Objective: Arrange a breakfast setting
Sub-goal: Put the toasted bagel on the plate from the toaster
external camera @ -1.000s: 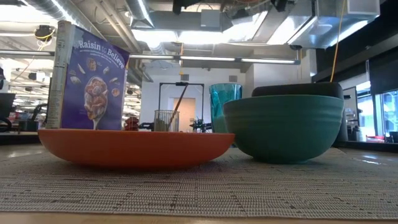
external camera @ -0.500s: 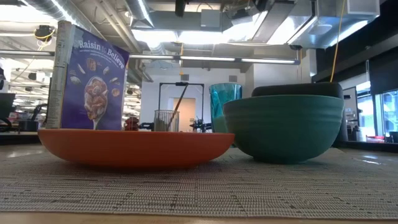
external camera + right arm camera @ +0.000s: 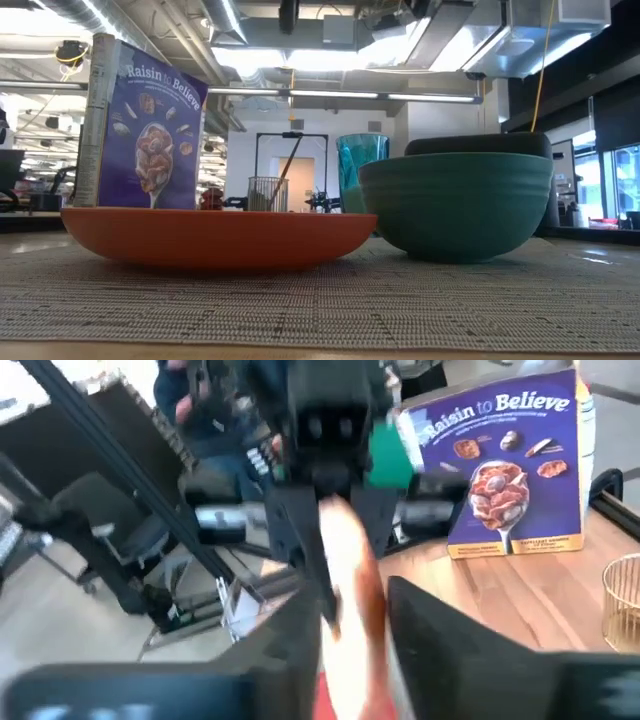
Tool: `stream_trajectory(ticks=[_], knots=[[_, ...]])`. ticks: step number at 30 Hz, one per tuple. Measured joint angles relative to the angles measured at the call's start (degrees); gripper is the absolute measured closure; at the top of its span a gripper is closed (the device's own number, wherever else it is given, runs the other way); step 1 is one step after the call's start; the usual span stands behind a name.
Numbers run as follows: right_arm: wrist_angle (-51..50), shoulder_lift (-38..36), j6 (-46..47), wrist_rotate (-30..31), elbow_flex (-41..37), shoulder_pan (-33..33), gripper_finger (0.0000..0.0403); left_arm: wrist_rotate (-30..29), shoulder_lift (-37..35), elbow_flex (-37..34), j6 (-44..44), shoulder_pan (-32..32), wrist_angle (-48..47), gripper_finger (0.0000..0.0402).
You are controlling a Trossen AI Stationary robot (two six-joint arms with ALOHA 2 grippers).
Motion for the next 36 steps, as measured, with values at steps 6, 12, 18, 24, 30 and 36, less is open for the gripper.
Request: stream_trajectory(ticks=[6,12,18,24,30,36], knots=[[-1.2,-2.9,3.8,6.2,0.0,0.0,0.0205,8.1,0.0,0.0,-6.4,-1.2,-15.1,0.0378],[-4.3,-4.7,2.9,7.4,0.0,0.0,0.0184,12.2,0.2,-0.1,-7.9,-7.4,-37.7,0.0377],[-5.6,-4.7,1.7,7.4,0.0,0.0,0.0183,9.6,0.2,-1.7,-11.4,-12.6,-43.2,0.0374],[-5.5,-4.4,0.2,7.8,0.0,0.0,0.0183,10.1,1.3,-10.8,-13.7,-14.3,-37.6,0.0373],[-5.4,-4.4,-0.6,7.9,0.0,0.0,0.0183,10.3,2.8,-18.6,-15.2,-13.1,-29.7,0.0373],[-6.2,-4.4,-0.7,7.9,0.0,0.0,0.0183,11.3,5.6,-21.0,-16.5,-13.1,-23.9,0.0373]])
